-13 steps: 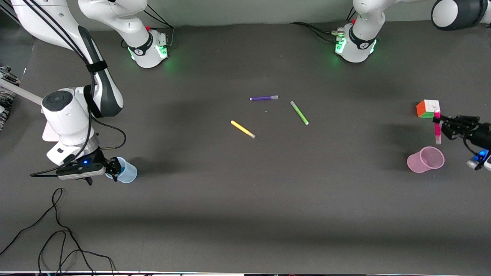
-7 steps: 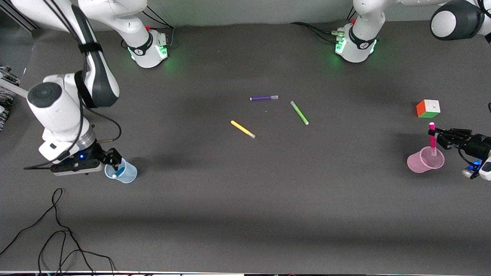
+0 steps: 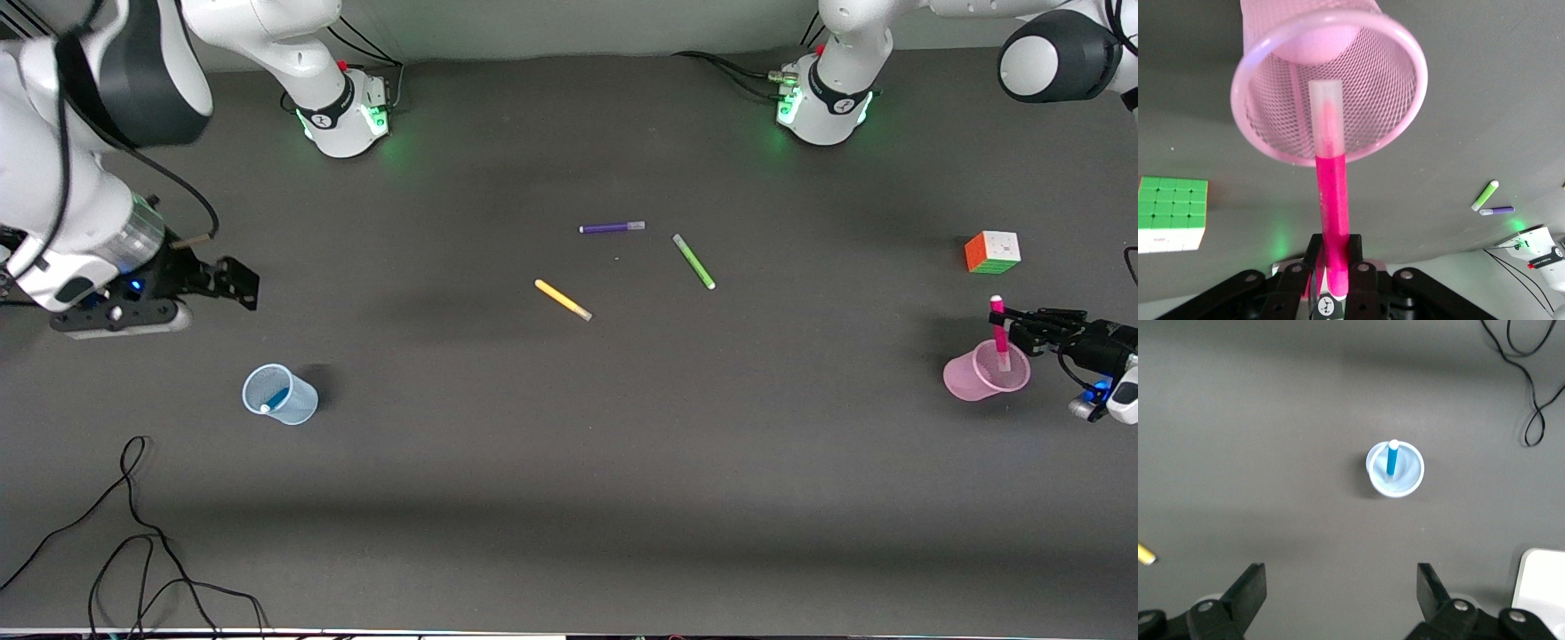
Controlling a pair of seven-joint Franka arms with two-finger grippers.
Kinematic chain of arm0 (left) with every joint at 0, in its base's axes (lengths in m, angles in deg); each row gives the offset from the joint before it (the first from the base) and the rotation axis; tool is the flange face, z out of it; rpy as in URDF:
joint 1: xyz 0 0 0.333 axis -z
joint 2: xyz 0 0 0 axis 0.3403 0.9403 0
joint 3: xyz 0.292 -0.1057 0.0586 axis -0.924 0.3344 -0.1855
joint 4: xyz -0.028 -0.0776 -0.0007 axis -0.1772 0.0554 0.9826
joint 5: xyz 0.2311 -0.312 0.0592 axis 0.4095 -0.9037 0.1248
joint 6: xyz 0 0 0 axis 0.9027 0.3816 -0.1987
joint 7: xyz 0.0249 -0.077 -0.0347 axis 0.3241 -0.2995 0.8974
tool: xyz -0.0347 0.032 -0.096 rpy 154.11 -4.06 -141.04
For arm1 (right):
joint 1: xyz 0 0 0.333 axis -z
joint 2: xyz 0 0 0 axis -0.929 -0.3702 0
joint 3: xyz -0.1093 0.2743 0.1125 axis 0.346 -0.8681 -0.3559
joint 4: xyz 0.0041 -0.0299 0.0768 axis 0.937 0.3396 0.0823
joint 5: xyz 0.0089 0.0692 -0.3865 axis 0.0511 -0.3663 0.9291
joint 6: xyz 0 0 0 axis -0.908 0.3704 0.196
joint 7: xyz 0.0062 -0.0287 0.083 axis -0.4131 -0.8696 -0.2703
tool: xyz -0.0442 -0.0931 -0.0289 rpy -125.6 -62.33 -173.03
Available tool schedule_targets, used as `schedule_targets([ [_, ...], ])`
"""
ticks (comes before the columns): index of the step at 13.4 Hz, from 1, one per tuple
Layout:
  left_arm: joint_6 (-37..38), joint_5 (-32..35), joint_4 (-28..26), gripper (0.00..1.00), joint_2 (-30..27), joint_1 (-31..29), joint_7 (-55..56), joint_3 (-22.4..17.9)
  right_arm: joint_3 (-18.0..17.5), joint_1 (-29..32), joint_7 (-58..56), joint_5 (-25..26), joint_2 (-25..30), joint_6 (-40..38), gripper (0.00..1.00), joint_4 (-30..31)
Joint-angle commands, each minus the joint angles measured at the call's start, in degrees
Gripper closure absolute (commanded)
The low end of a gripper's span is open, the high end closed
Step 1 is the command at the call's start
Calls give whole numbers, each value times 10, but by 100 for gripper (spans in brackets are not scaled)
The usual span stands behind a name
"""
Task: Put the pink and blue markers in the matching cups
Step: 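Release the pink marker into the pink cup with the left gripper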
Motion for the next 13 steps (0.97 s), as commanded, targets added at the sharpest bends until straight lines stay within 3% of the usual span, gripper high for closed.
schedule_targets([
  [1, -6, 3, 18, 23, 10, 1, -17, -1, 0, 1, 10, -15, -17, -25, 0, -18],
  [2, -5, 5, 18, 0, 10, 2, -17, -1, 0, 2, 10, -22, -26, -19, 0, -18],
  [6, 7, 7, 24, 0, -5, 11, -12, -2, 0, 2, 8, -23, -21, -17, 0, -21],
  [8, 10, 47, 19, 0, -51, 34, -7, -1, 1, 3, 6, -25, -7, -18, 0, -28],
  [10, 21, 57, -2, 0, -116, 55, -6, 0, 5, 5, 7, -56, 11, -25, 0, -27],
  [11, 10, 58, -43, 0, -165, 68, 1, -1, 7, 11, 3, -92, 25, -34, 0, -23],
  [13, -19, 70, -129, 0, -277, 107, 29, -1, 6, 19, 0, -101, 49, -55, 0, -18],
])
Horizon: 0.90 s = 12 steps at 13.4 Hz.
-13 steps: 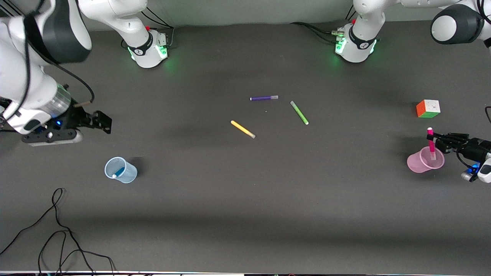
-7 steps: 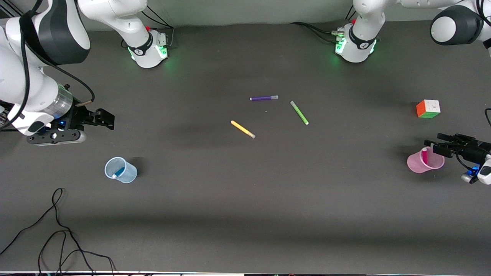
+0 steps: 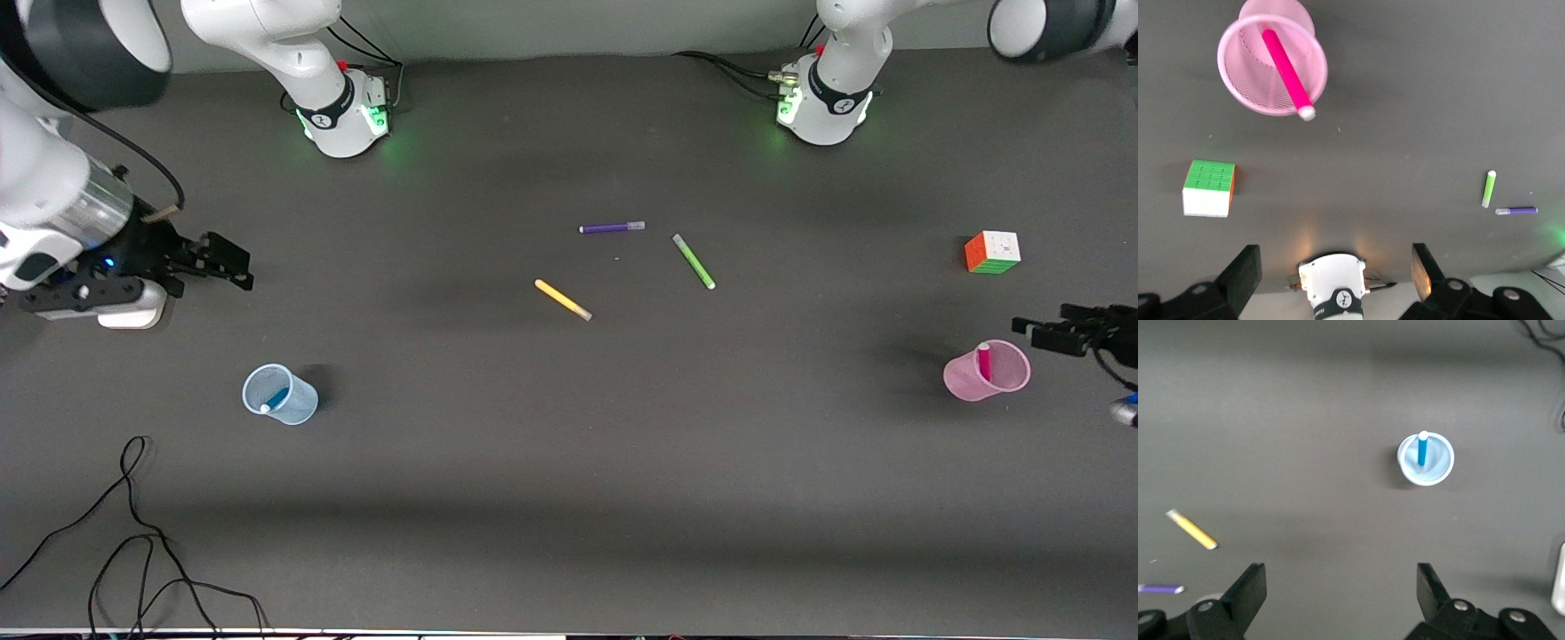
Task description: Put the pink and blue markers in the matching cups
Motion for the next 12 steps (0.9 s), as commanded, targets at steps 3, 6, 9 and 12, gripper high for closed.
schedule_targets([
  [3, -81, 24, -223, 0, -275, 95, 49, -7, -6, 29, -4, 3, 67, -15, 0, 20],
  [6, -122, 29, -314, 0, -377, 135, 75, -4, -2, 31, -4, 32, 69, -8, 0, 36],
  [9, -136, 35, -359, 0, -426, 167, 110, 3, -3, 30, 3, 32, 67, -12, 0, 33],
  [12, -203, 56, -426, 0, -477, 170, 110, 28, -3, 30, 6, 31, 56, -15, 0, 33],
])
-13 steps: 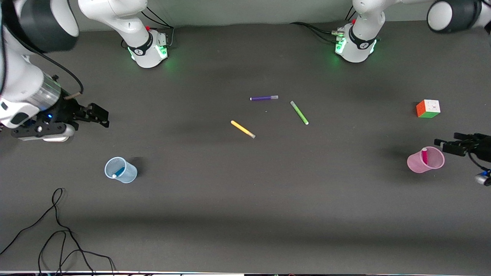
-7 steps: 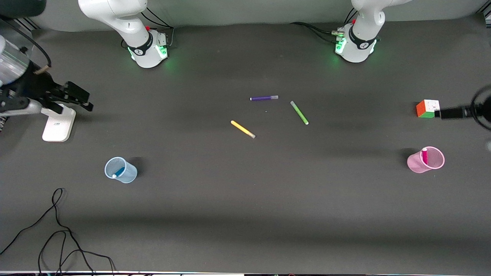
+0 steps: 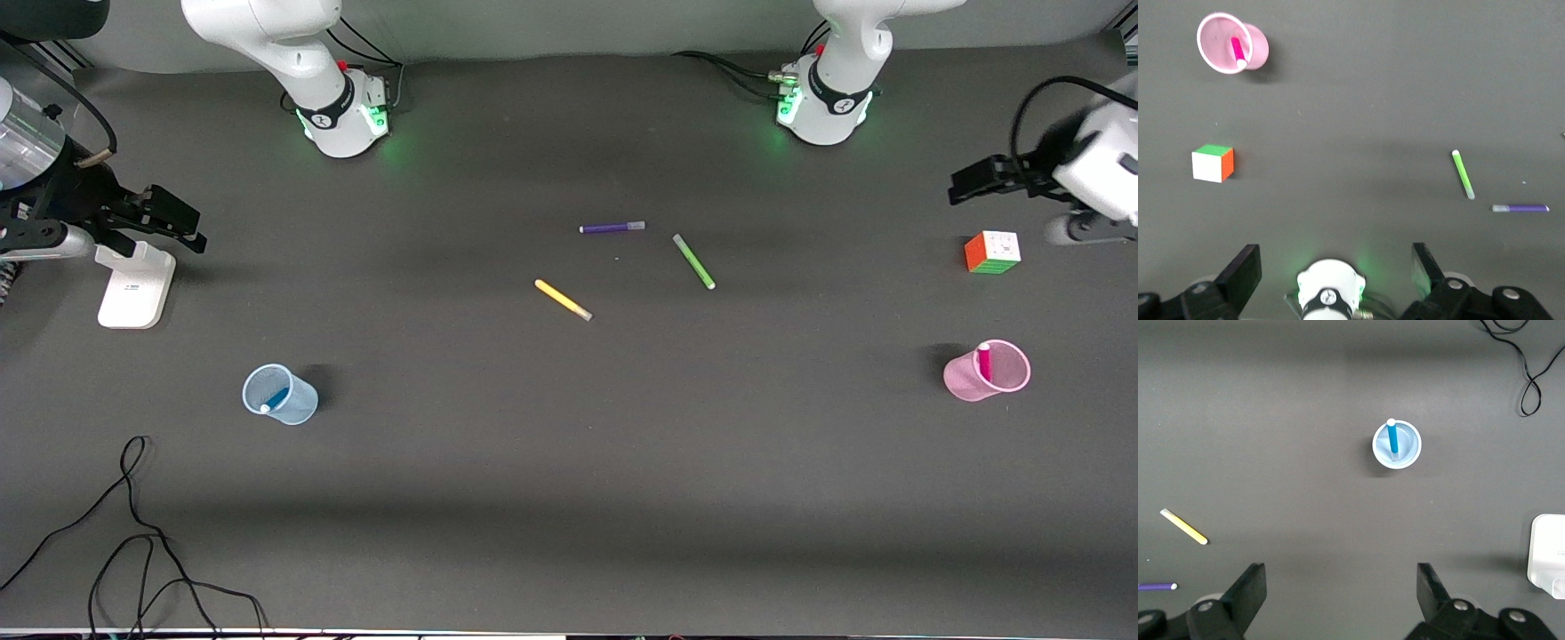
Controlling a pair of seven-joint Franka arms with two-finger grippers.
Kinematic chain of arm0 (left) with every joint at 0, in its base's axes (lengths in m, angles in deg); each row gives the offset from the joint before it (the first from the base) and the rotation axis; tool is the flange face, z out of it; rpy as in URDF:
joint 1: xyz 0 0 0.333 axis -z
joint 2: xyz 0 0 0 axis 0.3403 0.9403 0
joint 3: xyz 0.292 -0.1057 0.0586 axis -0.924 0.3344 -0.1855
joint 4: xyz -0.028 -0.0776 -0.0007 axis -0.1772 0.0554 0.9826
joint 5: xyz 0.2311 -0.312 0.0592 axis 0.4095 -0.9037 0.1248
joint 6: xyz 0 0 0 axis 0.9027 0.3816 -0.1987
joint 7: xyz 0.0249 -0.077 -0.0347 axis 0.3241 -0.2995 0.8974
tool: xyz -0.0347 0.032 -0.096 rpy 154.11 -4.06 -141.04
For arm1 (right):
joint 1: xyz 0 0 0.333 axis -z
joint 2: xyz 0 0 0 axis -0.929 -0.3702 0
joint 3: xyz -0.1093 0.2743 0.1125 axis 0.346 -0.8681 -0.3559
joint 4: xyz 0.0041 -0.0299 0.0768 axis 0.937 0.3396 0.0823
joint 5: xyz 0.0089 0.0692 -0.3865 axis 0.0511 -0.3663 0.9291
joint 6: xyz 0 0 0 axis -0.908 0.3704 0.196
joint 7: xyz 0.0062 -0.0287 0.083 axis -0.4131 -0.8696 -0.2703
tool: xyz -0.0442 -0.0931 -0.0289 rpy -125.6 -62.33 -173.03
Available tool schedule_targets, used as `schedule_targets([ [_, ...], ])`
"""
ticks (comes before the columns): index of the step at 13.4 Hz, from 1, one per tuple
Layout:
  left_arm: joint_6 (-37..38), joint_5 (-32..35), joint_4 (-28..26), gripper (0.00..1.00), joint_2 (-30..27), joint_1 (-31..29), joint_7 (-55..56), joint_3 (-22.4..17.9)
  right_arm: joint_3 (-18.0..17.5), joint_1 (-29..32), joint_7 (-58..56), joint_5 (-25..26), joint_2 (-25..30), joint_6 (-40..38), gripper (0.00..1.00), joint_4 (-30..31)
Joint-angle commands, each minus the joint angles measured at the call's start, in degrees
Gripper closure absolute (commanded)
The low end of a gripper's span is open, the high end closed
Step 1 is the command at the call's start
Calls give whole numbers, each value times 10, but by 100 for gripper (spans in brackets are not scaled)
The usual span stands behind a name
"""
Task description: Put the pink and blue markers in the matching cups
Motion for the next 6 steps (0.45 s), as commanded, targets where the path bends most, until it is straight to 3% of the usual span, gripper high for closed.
schedule_targets([
  [1, -39, 20, -42, 0, -37, 6, 7, 5, -4, 3, 7, 7, -4, 0, 0, -3],
  [3, -34, 21, -7, 0, -8, 33, 8, -21, -7, 2, 8, 7, -7, -1, 0, -12],
  [5, -33, 47, 29, 0, 24, 95, 5, -89, -5, 4, 7, 7, -8, -1, 0, -12],
  [6, -34, 54, 41, 0, 34, 97, 2, -97, -5, 4, 7, 7, -8, -1, 0, -13],
])
